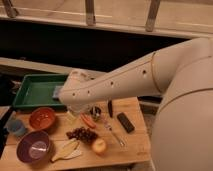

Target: Place pepper in table surface

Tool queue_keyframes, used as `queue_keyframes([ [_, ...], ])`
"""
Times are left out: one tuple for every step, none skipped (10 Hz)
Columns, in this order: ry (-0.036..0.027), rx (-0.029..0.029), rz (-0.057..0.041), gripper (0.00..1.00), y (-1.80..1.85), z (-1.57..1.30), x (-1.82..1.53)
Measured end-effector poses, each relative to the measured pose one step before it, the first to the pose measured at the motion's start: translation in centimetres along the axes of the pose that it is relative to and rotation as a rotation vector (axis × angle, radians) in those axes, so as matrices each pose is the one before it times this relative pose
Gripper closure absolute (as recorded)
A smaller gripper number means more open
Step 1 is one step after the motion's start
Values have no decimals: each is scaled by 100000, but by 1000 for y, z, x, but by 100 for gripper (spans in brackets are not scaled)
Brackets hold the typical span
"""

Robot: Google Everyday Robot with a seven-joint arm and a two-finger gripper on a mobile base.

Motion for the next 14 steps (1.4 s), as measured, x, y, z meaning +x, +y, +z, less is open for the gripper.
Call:
queue_keyframes([
  [312,925,98,20,181,213,-233],
  [13,220,40,20,32,42,-65],
  [6,6,27,20,-17,2,10],
  [28,39,126,20,-60,3,54],
  [40,-89,128,20,3,19,11],
  [-3,-1603,681,20,204,283,-111],
  [-2,-2409,391,20,172,856,-107],
  [438,-2264,341,20,152,1198,-182],
  [764,-1363,-431,20,268,1044,-339],
  [1041,-2042,-815,20,681,1307,-796],
  [883,-1611,827,20,-41,774,-42],
  [488,-1111,1165,20,-422,661,428],
  [161,-657,451,20,-163,198,104],
  [502,-935,-362,20,126,394,-221],
])
